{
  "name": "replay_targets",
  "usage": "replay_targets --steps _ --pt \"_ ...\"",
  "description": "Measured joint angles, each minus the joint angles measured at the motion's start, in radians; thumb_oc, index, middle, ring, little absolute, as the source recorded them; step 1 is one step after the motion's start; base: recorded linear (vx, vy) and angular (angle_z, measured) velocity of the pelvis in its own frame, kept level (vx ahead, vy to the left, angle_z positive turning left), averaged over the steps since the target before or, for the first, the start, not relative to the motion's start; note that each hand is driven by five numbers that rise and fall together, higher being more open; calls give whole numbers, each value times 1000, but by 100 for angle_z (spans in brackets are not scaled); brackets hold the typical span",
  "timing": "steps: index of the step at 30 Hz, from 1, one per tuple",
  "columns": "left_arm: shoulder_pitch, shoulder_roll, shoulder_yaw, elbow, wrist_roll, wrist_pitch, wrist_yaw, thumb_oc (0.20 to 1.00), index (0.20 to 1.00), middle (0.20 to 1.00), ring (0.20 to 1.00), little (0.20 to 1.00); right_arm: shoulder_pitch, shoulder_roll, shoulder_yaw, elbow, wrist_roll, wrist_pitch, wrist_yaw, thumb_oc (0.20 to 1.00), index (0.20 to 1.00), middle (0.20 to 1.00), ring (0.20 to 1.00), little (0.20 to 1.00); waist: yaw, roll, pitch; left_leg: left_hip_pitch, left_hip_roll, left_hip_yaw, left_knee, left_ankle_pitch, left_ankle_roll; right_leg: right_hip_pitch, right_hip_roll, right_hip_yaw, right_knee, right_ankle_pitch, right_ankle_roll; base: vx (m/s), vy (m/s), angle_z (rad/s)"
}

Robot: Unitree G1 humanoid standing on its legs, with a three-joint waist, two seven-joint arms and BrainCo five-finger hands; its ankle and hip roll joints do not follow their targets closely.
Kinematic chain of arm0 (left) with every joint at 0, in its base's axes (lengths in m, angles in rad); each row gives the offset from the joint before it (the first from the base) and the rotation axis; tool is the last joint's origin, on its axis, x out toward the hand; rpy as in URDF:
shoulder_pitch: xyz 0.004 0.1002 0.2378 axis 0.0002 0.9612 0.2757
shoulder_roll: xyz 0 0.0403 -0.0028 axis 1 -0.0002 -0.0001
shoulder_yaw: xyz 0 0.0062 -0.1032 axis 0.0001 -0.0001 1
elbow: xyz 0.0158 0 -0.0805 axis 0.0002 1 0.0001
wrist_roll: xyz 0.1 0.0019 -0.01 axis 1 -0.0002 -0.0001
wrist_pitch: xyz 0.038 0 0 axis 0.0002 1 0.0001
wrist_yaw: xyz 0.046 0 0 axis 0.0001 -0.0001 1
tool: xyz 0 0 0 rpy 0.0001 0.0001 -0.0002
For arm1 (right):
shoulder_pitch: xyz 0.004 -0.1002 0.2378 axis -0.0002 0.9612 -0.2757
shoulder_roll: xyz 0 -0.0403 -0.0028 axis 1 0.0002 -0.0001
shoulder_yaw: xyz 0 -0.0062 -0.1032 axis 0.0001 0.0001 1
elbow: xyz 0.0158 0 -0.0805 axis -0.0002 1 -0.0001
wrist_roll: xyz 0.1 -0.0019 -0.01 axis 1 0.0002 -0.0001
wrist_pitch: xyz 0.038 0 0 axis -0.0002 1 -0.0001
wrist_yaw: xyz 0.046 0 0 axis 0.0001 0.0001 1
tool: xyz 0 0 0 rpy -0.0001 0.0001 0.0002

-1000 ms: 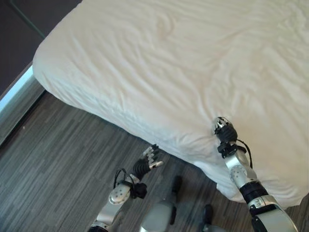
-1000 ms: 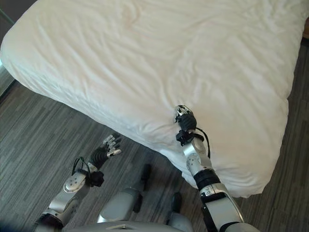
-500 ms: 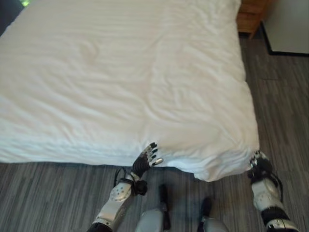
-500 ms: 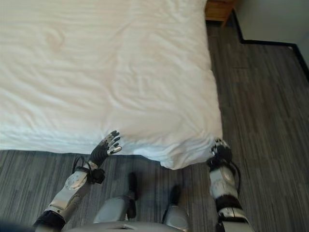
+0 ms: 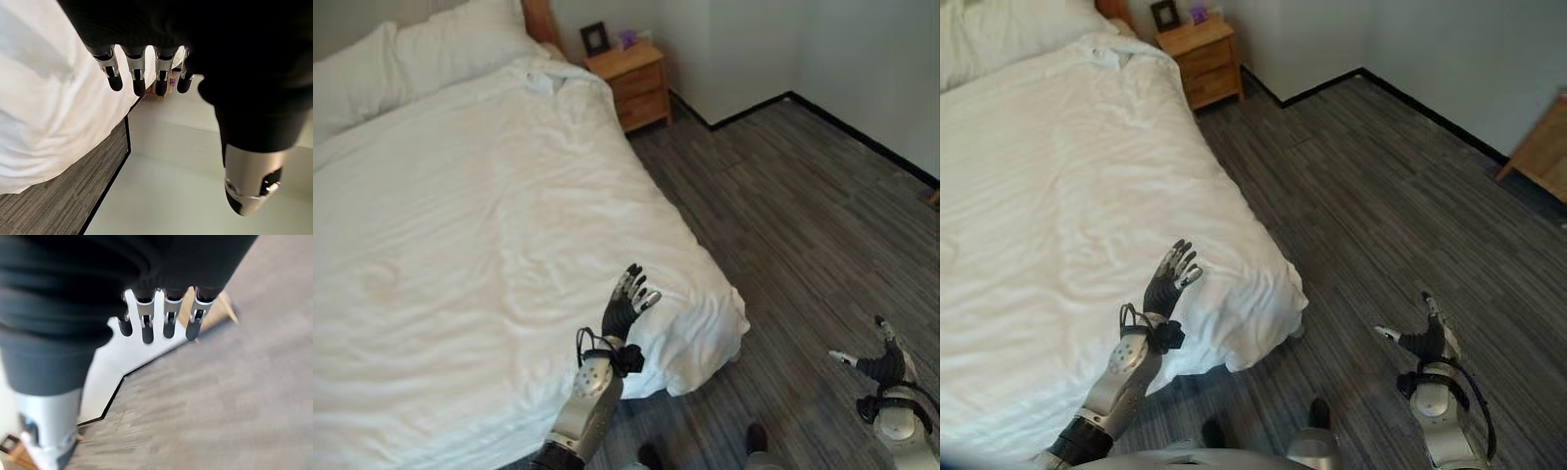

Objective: Making the bed.

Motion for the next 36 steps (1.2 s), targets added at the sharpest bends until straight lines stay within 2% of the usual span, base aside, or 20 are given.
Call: replay_targets --steps 2,5,6,7,8,9,10,12,13,14,18,20,21,22,23,25,27,30,33,36 --pt "-28 -1 -31 1 -21 -3 33 1000 1000 1000 1000 1000 0 4 9 -12 -89 20 -44 1000 1000 1000 1000 1000 6 -4 11 2 1 -13 48 -5 -8 -2 -3 48 0 0 -6 36 -153 -71" --pt "-42 -3 -53 4 -26 -17 87 1000 1000 1000 1000 1000 -16 22 43 -52 -139 40 -95 1000 1000 1000 1000 1000 5 -51 43 -51 -23 -198 239 -24 -8 -3 -35 188 5 11 -44 120 -162 -106" --pt "-47 -8 -64 4 -26 -21 97 1000 1000 1000 1000 1000 -23 21 68 -64 -139 40 -104 1000 1000 1000 1000 1000 5 -61 41 -58 -47 -253 223 -41 -11 -18 -42 208 4 11 -46 168 -165 -159" --pt "-71 -20 -89 18 -26 -37 102 1000 1000 1000 1000 1000 -57 13 96 -76 -139 35 -113 1000 1000 1000 1000 1000 8 -70 49 -72 -134 -363 149 -76 -3 -63 -58 294 11 10 -42 104 -64 -144" --pt "-84 -32 -96 26 -26 -36 101 1000 1000 1000 1000 1000 -67 11 97 -81 -139 35 -113 1000 1000 1000 1000 1000 3 -52 55 -84 -134 -357 124 -77 13 -66 -50 289 7 7 -31 152 -93 -137" --pt "-94 -71 -108 23 -26 -38 101 1000 1000 1000 1000 1000 -53 -26 101 -87 -139 35 -116 1000 1000 1000 1000 1000 -7 44 56 -101 -68 -380 64 -145 62 -110 46 249 92 16 -14 160 -65 -102" --pt "-98 -58 -110 19 -25 -45 99 1000 1000 1000 1000 1000 -72 -14 122 -65 -145 44 -112 1000 1000 1000 1000 1000 29 38 73 -87 -55 -372 93 -105 -17 -187 70 263 269 -33 -12 269 -100 -97" --pt "-64 -18 -144 6 -26 -39 98 1000 1000 1000 1000 1000 -2 -19 138 -134 -171 46 -110 1000 1000 1000 1000 1000 8 -29 71 -101 -71 -354 128 -123 -18 -332 81 227 732 -239 -43 342 -99 4" --pt "-41 5 -147 -11 -25 -38 100 1000 1000 1000 1000 1000 8 -23 137 -154 -200 49 -110 1000 1000 1000 1000 1000 7 -78 75 -140 -93 -351 200 -126 -45 -296 65 252 652 -312 -91 306 -44 6" --pt "-34 -2 -139 13 -30 -36 110 1000 1000 1000 1000 1000 -30 -49 140 -158 -231 49 -109 1000 1000 1000 1000 1000 39 -52 89 -178 -88 -358 266 -154 -42 -301 110 302 595 -294 -95 335 1 -111" --pt "-27 -24 -101 21 -30 -45 118 1000 1000 1000 1000 1000 -140 -73 172 -171 -269 50 -106 1000 1000 1000 1000 1000 118 -49 102 -222 -284 -383 74 -84 78 -161 95 492 216 -107 -94 500 70 -120" --pt "-30 -27 -94 20 -33 -46 119 1000 1000 1000 1000 1000 -163 -76 228 -158 -287 47 -99 1000 1000 1000 1000 1000 133 -30 101 -259 -273 -389 77 -76 86 -110 120 517 117 -106 -100 407 17 -107" --pt "-30 -34 -94 17 -34 -45 118 1000 1000 1000 1000 1000 -154 -85 247 -161 -306 42 -92 1000 1000 1000 1000 1000 153 2 93 -272 -231 -407 93 -118 61 -102 163 510 119 -112 -105 248 -26 -138" --pt "-26 -38 -80 6 -34 -45 116 1000 1000 1000 1000 1000 -150 -82 258 -159 -308 38 -83 1000 1000 1000 1000 1000 187 14 98 -273 -193 -370 100 -58 113 -173 215 476 310 -164 -76 237 -36 -130" --pt "-16 -26 -62 -10 -34 -47 115 1000 1000 1000 1000 1000 -144 -74 273 -158 -309 36 -83 1000 1000 1000 1000 1000 196 -27 106 -272 -199 -332 109 -52 122 -247 214 424 529 -237 -58 361 -49 -73" --pt "-19 6 -78 -18 -34 -43 118 1000 1000 1000 1000 1000 -116 -68 278 -153 -311 39 -81 1000 1000 1000 1000 1000 160 -97 102 -240 -240 -335 100 -47 130 -249 162 352 680 -297 -19 297 -21 23" --pt "-32 39 -106 -22 -31 -34 124 1000 1000 1000 1000 1000 -134 -75 270 -154 -324 41 -75 1000 1000 1000 1000 1000 133 -101 115 -178 -236 -341 52 5 162 -223 153 328 711 -302 89 278 66 26" --pt "-75 38 -105 -25 -23 -37 137 1000 1000 1000 1000 1000 -138 -78 260 -156 -337 44 -77 1000 1000 1000 1000 1000 89 -87 136 -108 -218 -374 36 -26 195 -258 114 197 838 -297 79 331 70 22" --pt "-102 22 -108 -28 -22 -41 143 1000 1000 1000 1000 1000 -136 -74 257 -168 -336 39 -76 1000 1000 1000 1000 1000 50 -51 147 -94 -173 -393 33 -51 182 -328 75 166 704 -293 52 309 -44 7" --pt "-107 23 -114 -9 -17 -42 139 1000 1000 1000 1000 1000 -75 -62 249 -175 -332 34 -86 1000 1000 1000 1000 1000 -6 -92 150 -62 -146 -456 20 -96 130 -303 75 208 265 -137 21 482 -166 54"
